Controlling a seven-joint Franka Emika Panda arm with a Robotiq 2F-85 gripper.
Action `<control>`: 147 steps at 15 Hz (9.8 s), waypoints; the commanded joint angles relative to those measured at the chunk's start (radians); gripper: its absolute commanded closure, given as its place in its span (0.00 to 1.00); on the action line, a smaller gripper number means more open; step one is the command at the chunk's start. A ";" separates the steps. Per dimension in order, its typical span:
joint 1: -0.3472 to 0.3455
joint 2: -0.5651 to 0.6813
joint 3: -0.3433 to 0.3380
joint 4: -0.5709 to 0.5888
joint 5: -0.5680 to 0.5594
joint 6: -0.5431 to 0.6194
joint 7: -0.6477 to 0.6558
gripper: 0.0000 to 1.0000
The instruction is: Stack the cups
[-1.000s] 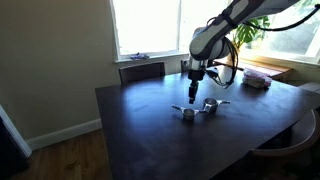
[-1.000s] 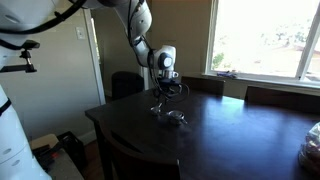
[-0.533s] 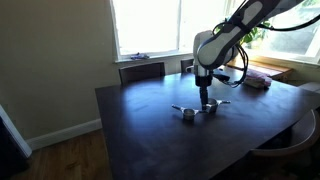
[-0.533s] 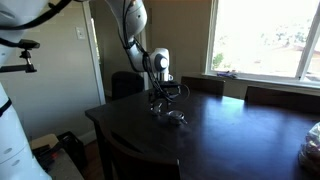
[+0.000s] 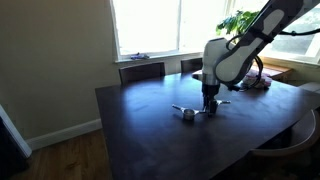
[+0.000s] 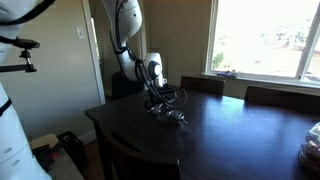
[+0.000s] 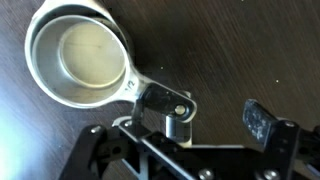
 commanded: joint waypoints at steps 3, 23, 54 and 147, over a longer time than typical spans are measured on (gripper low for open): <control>0.012 -0.082 -0.017 -0.132 -0.021 0.111 -0.004 0.19; 0.046 0.001 -0.015 -0.015 -0.014 0.158 -0.028 0.17; 0.076 0.129 0.028 0.107 -0.008 0.087 -0.117 0.57; 0.153 0.094 0.005 0.190 0.122 -0.008 0.291 0.58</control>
